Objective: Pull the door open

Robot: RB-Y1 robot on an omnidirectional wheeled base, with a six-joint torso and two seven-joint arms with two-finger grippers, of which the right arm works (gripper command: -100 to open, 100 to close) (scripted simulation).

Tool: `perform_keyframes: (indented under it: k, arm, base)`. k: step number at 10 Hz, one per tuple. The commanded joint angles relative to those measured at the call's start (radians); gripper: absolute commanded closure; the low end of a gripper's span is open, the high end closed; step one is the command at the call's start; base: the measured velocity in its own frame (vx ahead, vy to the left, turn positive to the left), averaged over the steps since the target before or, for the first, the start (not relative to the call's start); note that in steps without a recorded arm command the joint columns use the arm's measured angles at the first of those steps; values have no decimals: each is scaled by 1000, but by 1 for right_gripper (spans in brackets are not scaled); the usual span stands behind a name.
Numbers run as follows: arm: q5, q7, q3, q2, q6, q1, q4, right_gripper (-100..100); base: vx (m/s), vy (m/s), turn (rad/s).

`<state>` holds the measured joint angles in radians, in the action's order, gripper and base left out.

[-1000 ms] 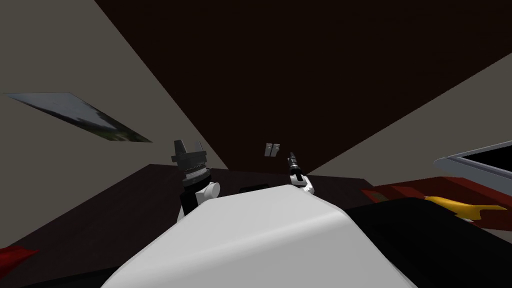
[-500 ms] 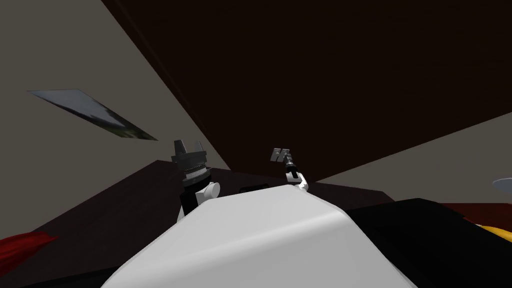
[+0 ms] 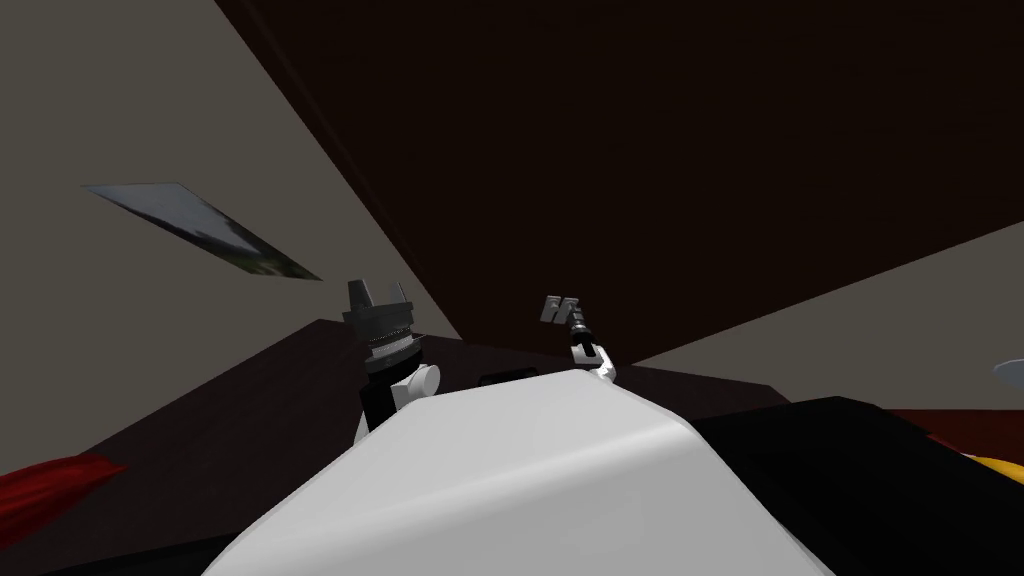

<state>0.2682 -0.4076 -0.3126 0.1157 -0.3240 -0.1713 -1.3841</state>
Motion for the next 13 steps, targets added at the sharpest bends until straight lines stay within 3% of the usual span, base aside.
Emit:
perform_keyframes:
  k: [1,4,5,10,13]
  arm:
    - [-1,-1,-5,2,0,-1,-1,100]
    - [-27,2,-17,40,2,-25,24,100]
    - [-20,-5,-13,35,5,-31,5,-100]
    - [-7,-30,40,26,-3,-40,-34,-100]
    - [-15,-21,-10,41,6,-62,-9,-100]
  base:
    - [0,0,0]
    - [-159,-59,-193]
    - [-206,-21,-98]
    - [-192,84,68]
    - [-60,-5,-115]
